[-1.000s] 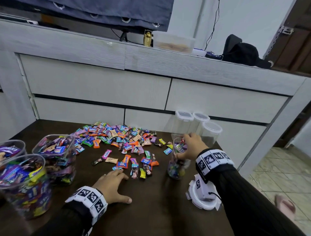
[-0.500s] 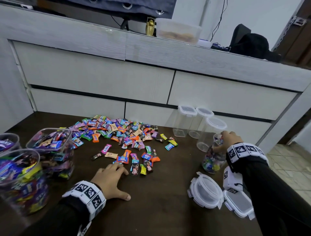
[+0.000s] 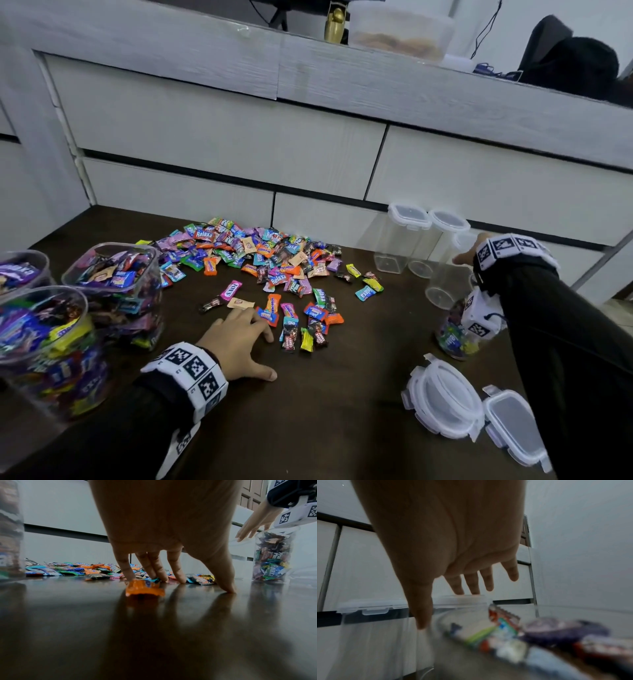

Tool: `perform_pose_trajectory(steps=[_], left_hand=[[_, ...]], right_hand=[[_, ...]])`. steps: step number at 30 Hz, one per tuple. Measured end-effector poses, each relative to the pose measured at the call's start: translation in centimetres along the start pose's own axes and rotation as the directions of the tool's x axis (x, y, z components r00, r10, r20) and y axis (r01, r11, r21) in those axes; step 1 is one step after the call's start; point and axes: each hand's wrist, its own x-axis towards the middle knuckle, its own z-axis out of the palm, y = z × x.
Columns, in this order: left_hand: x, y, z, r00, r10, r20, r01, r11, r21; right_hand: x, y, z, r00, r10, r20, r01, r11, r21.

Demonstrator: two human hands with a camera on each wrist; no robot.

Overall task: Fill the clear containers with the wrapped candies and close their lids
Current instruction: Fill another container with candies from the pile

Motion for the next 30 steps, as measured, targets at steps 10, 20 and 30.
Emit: perform_pose_trajectory(steps=[10,20,30], left_hand=[[0.8,-0.3,-0.4,0.999,0.015,0.032,-0.015,1.0,0.019],[-0.3,0.1,-1.1,0.996,0.06,-0.064,-0.064,0.995,-0.073],[-2.3,3.2,-2.9,0.942,0.289,-0.17,-0.335,0.795,-0.506]], right_hand=[[-0.7,-2.1,0.3,0.97,-0.159,-0.183,0.122,0.972,-0.199],[-9.1,-7.8,1.4,0.911,-0.399,0.107,0.395,0.762,-0.513],[-21.3,-11.0,3.4,0.658,-0.708,0.257,0.752,0.6,-0.271]])
